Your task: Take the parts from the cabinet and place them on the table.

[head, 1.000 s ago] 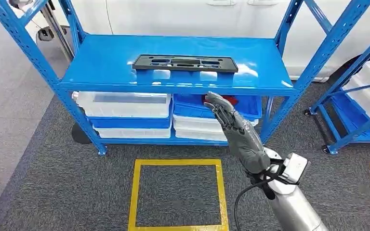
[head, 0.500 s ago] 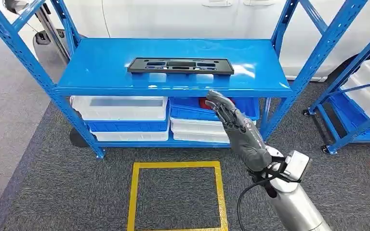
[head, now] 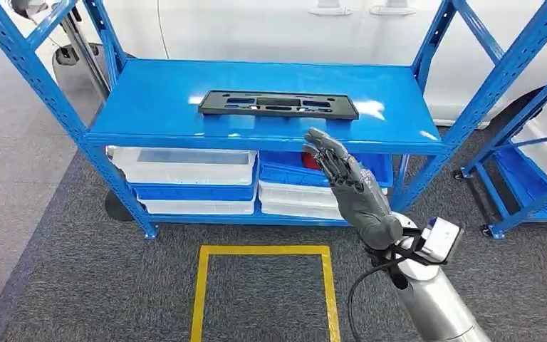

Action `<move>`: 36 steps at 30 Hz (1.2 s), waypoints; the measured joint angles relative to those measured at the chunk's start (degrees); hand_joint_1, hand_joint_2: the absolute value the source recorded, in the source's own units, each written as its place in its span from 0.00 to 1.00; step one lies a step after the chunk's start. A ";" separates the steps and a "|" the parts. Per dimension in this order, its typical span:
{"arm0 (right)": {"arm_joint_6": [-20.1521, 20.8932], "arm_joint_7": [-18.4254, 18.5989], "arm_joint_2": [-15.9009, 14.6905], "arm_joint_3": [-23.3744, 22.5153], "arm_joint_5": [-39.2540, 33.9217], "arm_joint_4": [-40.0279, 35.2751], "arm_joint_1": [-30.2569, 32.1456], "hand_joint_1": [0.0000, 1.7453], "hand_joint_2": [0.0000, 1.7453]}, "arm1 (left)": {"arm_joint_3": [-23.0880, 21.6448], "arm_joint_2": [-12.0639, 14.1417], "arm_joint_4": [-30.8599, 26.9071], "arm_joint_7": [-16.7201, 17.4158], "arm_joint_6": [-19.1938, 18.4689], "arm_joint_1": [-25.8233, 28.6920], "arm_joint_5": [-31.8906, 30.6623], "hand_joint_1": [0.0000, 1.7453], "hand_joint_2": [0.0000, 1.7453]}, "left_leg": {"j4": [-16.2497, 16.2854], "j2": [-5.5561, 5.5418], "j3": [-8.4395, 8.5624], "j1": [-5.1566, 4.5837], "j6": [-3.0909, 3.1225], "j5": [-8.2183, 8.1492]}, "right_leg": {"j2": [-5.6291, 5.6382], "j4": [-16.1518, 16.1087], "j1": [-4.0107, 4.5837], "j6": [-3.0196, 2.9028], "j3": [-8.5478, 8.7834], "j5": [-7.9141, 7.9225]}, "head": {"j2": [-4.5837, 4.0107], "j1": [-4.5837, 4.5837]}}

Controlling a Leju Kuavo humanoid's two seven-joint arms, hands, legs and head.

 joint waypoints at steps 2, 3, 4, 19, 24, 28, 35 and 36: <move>-0.04 0.00 -0.02 0.02 -0.17 -0.04 0.05 0.00 0.00 | 0.00 0.02 0.02 -0.02 0.00 -0.24 0.00 0.00 0.00 | -0.36 0.09 -0.15 0.11 -0.76 -0.31 | 0.03 -1.32 0.57 -0.71 0.17 -0.05 | 0.00 0.02; -0.07 -0.04 -0.04 0.00 -0.28 -0.04 0.05 0.00 0.00 | 0.00 0.02 0.04 -0.04 -0.02 -0.06 0.00 0.00 0.00 | 0.24 0.17 0.26 0.08 -1.11 -0.01 | 0.27 -1.55 0.59 -1.03 0.40 -0.36 | 0.00 0.00; -0.07 -0.09 -0.02 0.02 -0.42 -0.07 0.05 0.00 0.00 | 0.00 0.06 0.04 -0.04 -0.02 -0.10 0.00 0.00 0.00 | 0.32 0.15 0.73 -0.07 -1.31 0.06 | 0.45 -1.73 0.16 -1.33 1.17 -0.55 | 0.00 0.02; -0.20 -1.55 0.07 0.07 -0.61 -0.24 2.84 0.00 0.00 | 0.00 0.42 0.33 -0.20 -0.09 0.22 -0.02 0.00 0.00 | 0.24 0.03 -6.90 -0.21 0.00 5.75 | 0.94 -2.22 0.20 -0.20 9.56 -6.73 | 0.00 -0.02; -0.55 -1.40 0.07 0.02 0.50 -0.39 2.93 0.00 0.00 | 0.00 0.42 0.33 -0.20 -0.11 -0.04 0.02 0.00 0.00 | -0.38 -0.08 -4.42 0.14 0.76 4.23 | 0.81 13.37 -0.54 1.13 -0.58 -11.01 | 0.00 0.00; -1.79 -1.64 0.11 0.11 1.81 -0.39 3.63 0.00 0.00 | 0.00 0.42 0.33 0.17 -0.11 0.07 0.02 0.00 0.00 | -0.38 -0.20 -1.05 0.20 0.42 1.76 | 0.71 8.33 -1.03 1.38 -2.44 -8.02 | 0.00 0.00; -5.33 -1.86 2.41 0.77 6.12 -0.50 5.20 0.00 1.00 | -0.11 0.07 0.35 1.09 0.98 -0.49 0.02 0.00 0.00 | 0.37 -0.13 1.88 0.12 -1.97 -0.87 | 0.59 -0.89 -0.37 -1.30 0.97 -0.63 | 0.00 0.00; -4.84 -1.10 2.90 0.96 5.58 -0.48 5.01 0.00 1.00 | -0.13 0.02 0.35 1.07 0.98 -0.58 0.02 0.00 0.00 | 2.73 -0.05 0.91 0.23 -2.06 -1.14 | 0.52 -1.36 -0.48 -1.71 1.72 -0.90 | 0.00 0.02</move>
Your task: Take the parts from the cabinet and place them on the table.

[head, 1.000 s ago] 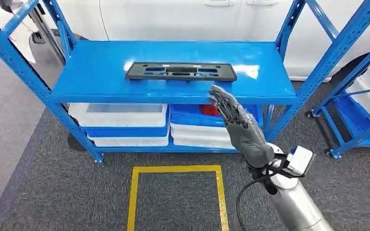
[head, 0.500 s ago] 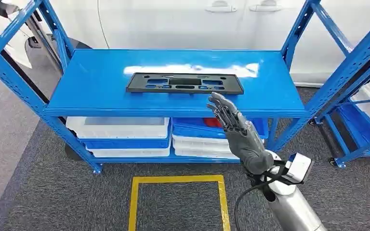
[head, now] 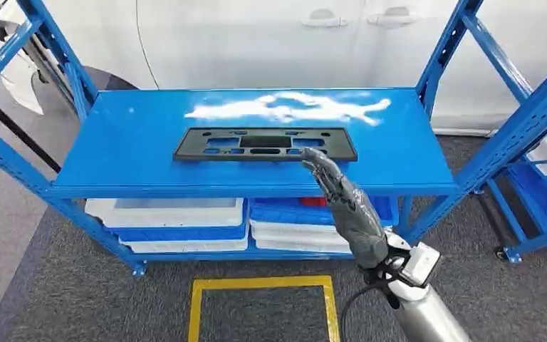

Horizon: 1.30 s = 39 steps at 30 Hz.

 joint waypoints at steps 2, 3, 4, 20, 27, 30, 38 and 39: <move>1.17 0.84 0.81 0.44 -1.65 0.24 -0.77 0.00 0.00 | -0.07 -0.09 0.00 -0.13 -0.28 -0.10 0.00 0.00 0.00 | 7.84 0.02 -4.71 0.07 -0.36 -2.26 | 0.00 -0.04 0.13 -0.54 0.55 -0.66 | 0.00 -0.02; 1.60 1.01 1.10 0.66 -2.33 0.55 -1.07 0.00 1.00 | -0.11 -0.07 0.00 -0.17 -0.44 -0.16 -0.04 0.00 0.00 | 12.45 0.02 -7.89 0.05 -0.51 -4.68 | 0.00 -0.04 0.29 -0.71 0.95 -1.12 | 0.00 -0.02; 1.36 1.01 1.21 0.83 -2.30 0.83 -1.32 0.00 1.00 | -0.13 -0.02 0.00 -0.15 -0.46 -0.10 -0.04 0.00 0.00 | 15.07 0.02 -10.01 0.04 -0.51 -5.98 | 0.03 -0.03 0.47 -0.84 1.38 -1.51 | 0.00 -0.02; -8.10 0.44 4.14 7.32 11.49 9.51 -4.96 0.00 1.00 | -0.48 0.55 0.31 0.87 0.11 0.75 0.00 0.00 0.00 | -3.26 -0.12 -4.90 -0.23 2.62 5.06 | 0.28 18.48 -0.09 2.59 -6.29 -11.50 | 0.00 -0.02; -8.13 0.42 4.40 7.83 11.51 10.95 -5.25 0.00 1.00 | -0.50 0.55 0.39 0.92 0.11 0.84 0.00 0.00 0.00 | -2.89 -0.16 -2.50 -0.14 0.69 2.39 | -0.13 0.72 -0.45 2.17 -0.87 -0.25 | 0.00 -0.02; -8.65 0.53 4.57 7.87 12.35 11.13 -5.36 0.00 1.00 | -0.52 0.53 0.39 1.14 0.24 0.77 -0.02 0.00 0.00 | -2.83 0.02 -1.99 0.22 -0.49 1.40 | 0.01 0.13 -0.65 0.75 -0.07 -0.60 | 0.00 -0.02; -27.92 5.44 5.64 12.11 40.05 15.32 -6.60 0.00 1.00 | -0.61 0.66 0.42 3.30 0.87 1.30 -0.02 0.00 0.00 | 8.61 0.05 -10.51 0.27 -0.55 1.96 | 0.14 0.03 0.09 -0.37 3.05 -2.98 | 0.00 -0.02; -29.73 6.53 5.99 12.78 43.66 16.02 -6.94 0.00 1.00 | -0.65 0.70 0.42 3.47 0.87 1.30 -0.02 0.00 0.00 | 3.06 0.05 -8.29 0.24 -0.22 5.16 | 0.18 0.03 0.15 -0.25 3.67 -3.37 | 0.00 -0.02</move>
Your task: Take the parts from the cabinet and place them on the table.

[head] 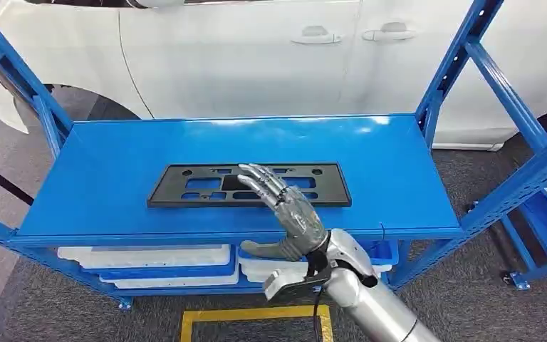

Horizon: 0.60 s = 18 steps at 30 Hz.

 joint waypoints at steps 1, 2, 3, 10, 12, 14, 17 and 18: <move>-1.37 1.10 0.44 0.66 2.83 0.75 -0.43 0.00 1.00 | -0.05 0.04 0.00 0.07 0.02 0.02 0.00 0.00 0.00 | -4.15 -0.01 1.57 -0.12 0.39 1.22 | -0.03 -0.02 -0.01 0.20 0.36 -0.40 | 0.00 0.00; -2.49 2.22 0.79 1.25 5.24 1.63 -1.11 0.00 1.00 | -0.15 0.07 0.04 0.18 0.04 0.03 0.00 0.00 0.00 | -4.87 -0.04 2.27 -0.48 0.53 0.48 | 0.06 0.28 0.52 0.62 0.23 -0.64 | 0.00 0.02; -3.46 3.67 1.31 2.05 7.85 2.62 -1.68 0.00 1.00 | -0.31 0.07 0.04 0.18 0.07 -0.23 0.00 0.00 0.00 | -4.70 -0.06 2.05 -0.57 0.79 0.32 | 0.12 0.13 0.26 0.91 0.04 -0.62 | 0.00 0.00; -8.39 8.67 3.24 5.38 18.09 7.66 -4.42 0.00 1.00 | -0.44 0.02 0.04 -0.17 0.04 -0.10 -0.04 0.00 0.00 | -5.96 -0.08 3.03 -0.16 2.52 -0.17 | 0.03 13.59 -0.09 2.68 -7.04 -7.08 | 0.00 0.00; -10.73 11.49 3.78 6.71 23.86 9.79 -4.84 0.00 1.00 | -0.44 0.04 0.04 -0.44 -0.13 -0.02 -0.04 0.00 0.00 | -5.94 -0.13 3.53 -0.17 2.51 -0.63 | 0.02 18.91 -0.17 2.82 -11.06 -7.17 | 0.00 0.00; -11.90 13.56 4.66 7.79 27.53 11.56 -5.40 0.00 1.00 | -0.46 0.02 0.04 -0.46 -0.22 0.05 -0.02 0.00 0.00 | -5.93 -0.20 4.57 -0.17 2.31 -1.23 | 0.00 13.28 -0.26 2.65 -9.27 -2.13 | 0.00 0.00; -13.28 16.00 5.60 9.27 31.75 14.42 -6.62 0.00 1.00 | -0.79 -0.09 0.09 0.50 0.59 0.01 -0.04 0.00 0.00 | -5.93 -0.32 5.72 -0.42 1.59 -2.24 | -0.16 1.53 0.11 1.70 -4.06 3.17 | 0.00 0.02; -13.52 16.73 6.01 9.78 33.10 15.40 -7.11 0.00 1.00 | -1.01 -0.09 0.09 0.98 1.13 -0.10 -0.02 0.00 0.00 | -5.71 -0.32 5.55 -0.45 1.24 -2.41 | -0.13 0.32 0.26 1.36 -3.97 2.99 | 0.00 0.00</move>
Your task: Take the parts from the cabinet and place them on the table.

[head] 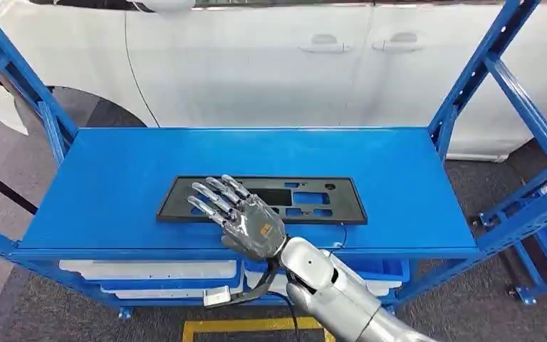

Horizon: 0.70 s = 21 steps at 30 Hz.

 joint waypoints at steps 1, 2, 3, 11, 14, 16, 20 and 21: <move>0.00 0.70 0.22 0.46 1.11 1.27 -0.18 0.00 1.00 | -0.11 -0.02 0.00 0.51 0.51 0.02 0.00 0.00 0.00 | -0.12 0.03 -0.07 0.11 -0.33 0.08 | 0.06 0.16 0.05 -0.16 -0.19 0.01 | 0.00 0.00; 0.04 1.27 0.56 0.89 1.94 2.76 -0.35 0.00 1.00 | -0.22 -0.04 0.00 1.18 0.99 0.05 0.00 0.00 0.00 | -0.33 0.10 0.03 0.18 -0.73 -0.01 | 0.18 0.24 0.24 -0.54 -0.20 -0.15 | 0.00 0.00; 0.04 1.66 1.04 1.22 2.48 3.99 -0.59 0.00 1.00 | -0.26 -0.07 0.00 1.53 1.25 0.00 0.00 0.00 0.00 | -0.40 0.13 0.22 0.20 -1.16 -0.16 | 0.24 -0.14 0.17 -0.93 -0.02 -0.08 | 0.00 0.00; 0.42 3.25 4.63 3.87 3.51 15.06 -2.21 0.00 1.00 | -1.33 0.02 0.00 1.58 0.60 0.22 0.00 0.00 0.00 | 14.07 0.28 -8.26 0.50 -2.11 -3.71 | -0.02 -0.80 -0.06 -2.03 1.33 -0.65 | 0.00 0.00; 0.39 3.49 6.88 4.63 3.62 19.22 -3.70 0.00 1.00 | -1.73 0.13 0.02 1.29 0.29 0.01 0.00 0.00 0.00 | 0.85 0.25 -2.34 0.45 -1.38 2.08 | 0.14 -0.58 0.02 -1.51 1.85 -1.22 | 0.00 0.00; 0.39 3.52 7.96 5.07 3.56 21.60 -4.93 0.00 1.00 | -1.90 0.11 0.02 1.05 0.11 -0.32 0.00 0.00 0.00 | 0.17 0.14 -2.29 0.09 -0.82 1.97 | 0.21 -0.34 0.34 -0.93 1.41 -1.14 | 0.00 0.00; 0.31 2.82 9.86 5.24 2.75 25.81 -5.63 0.00 1.00 | -2.27 0.07 0.02 0.72 -0.04 -0.17 0.00 0.00 0.00 | -0.43 0.22 -1.93 0.58 0.26 2.27 | 0.18 1.27 0.26 0.26 1.00 -2.66 | 0.00 0.02; 0.31 2.75 10.03 5.29 2.57 26.80 -5.85 0.00 1.00 | -2.27 0.07 0.02 0.68 -0.04 -0.22 0.00 0.00 0.00 | -0.43 0.29 -1.97 0.58 0.69 2.23 | 0.19 5.18 0.18 0.49 -0.81 -5.05 | 0.00 0.00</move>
